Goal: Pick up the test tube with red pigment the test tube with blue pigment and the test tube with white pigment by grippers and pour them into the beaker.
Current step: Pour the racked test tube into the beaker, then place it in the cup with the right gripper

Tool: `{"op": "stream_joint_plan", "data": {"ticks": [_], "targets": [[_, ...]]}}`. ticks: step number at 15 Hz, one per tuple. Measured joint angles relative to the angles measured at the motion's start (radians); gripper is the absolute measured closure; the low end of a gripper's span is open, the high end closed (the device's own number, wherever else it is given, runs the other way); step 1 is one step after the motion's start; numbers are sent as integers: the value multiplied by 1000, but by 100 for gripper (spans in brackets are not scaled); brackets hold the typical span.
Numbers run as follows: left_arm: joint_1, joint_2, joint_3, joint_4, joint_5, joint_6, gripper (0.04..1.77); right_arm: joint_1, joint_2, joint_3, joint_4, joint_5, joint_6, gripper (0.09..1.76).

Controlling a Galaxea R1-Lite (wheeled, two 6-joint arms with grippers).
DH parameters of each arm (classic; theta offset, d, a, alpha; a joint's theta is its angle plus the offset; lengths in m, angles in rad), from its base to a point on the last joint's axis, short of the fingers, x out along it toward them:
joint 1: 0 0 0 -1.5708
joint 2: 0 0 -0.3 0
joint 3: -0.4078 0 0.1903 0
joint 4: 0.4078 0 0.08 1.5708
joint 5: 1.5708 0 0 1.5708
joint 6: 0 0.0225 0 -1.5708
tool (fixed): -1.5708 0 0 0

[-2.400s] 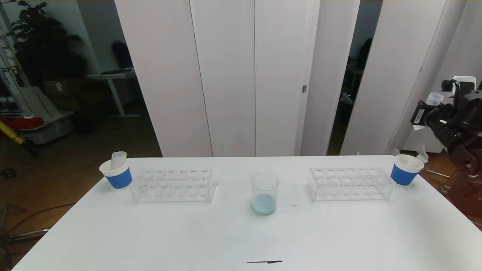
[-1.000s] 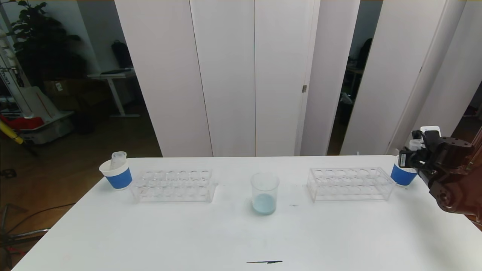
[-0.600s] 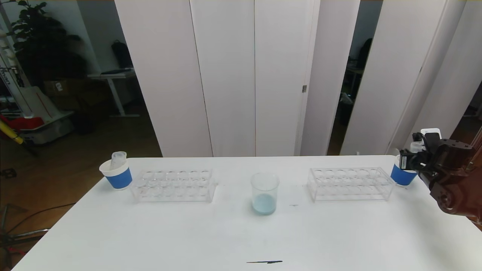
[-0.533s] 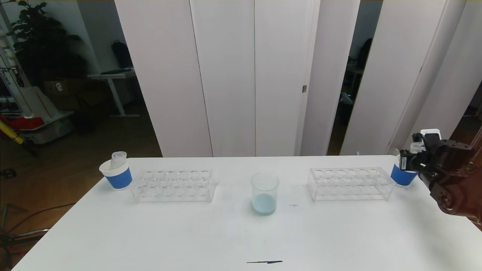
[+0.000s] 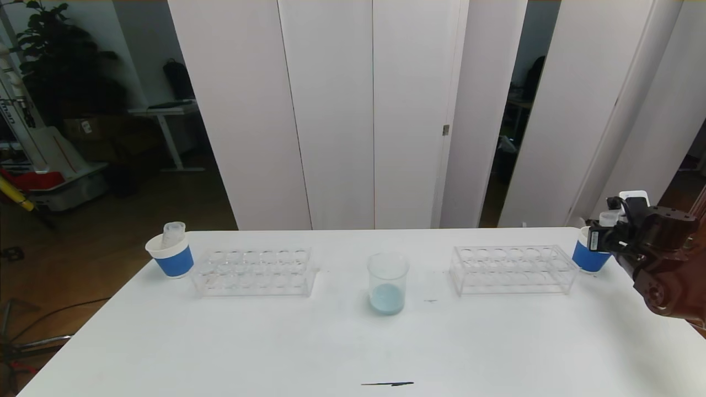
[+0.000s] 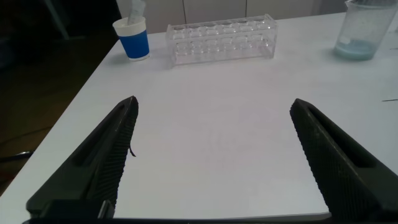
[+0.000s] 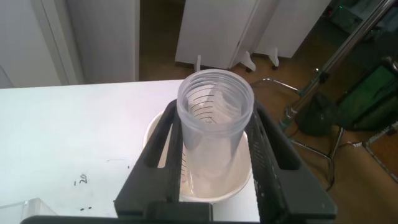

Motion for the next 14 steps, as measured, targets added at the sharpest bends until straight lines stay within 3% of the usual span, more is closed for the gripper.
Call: {"op": "stream_joint_plan", "data": {"ticks": [2,3,4,10,14], "targets": [[0,0,0,0,0,0,7,-6,-2,3,-48,31,0,42],[0,0,0,0,0,0,7,-9,-2,4,-66,37,0,17],[0,0,0,0,0,0,7,-10,-4,5,-68,38,1,10],[0,0,0,0,0,0,7,-26,-51,10,-59,44,4,10],[0,0,0,0,0,0,7,-60,-168,19,0,94,4,10]]}}
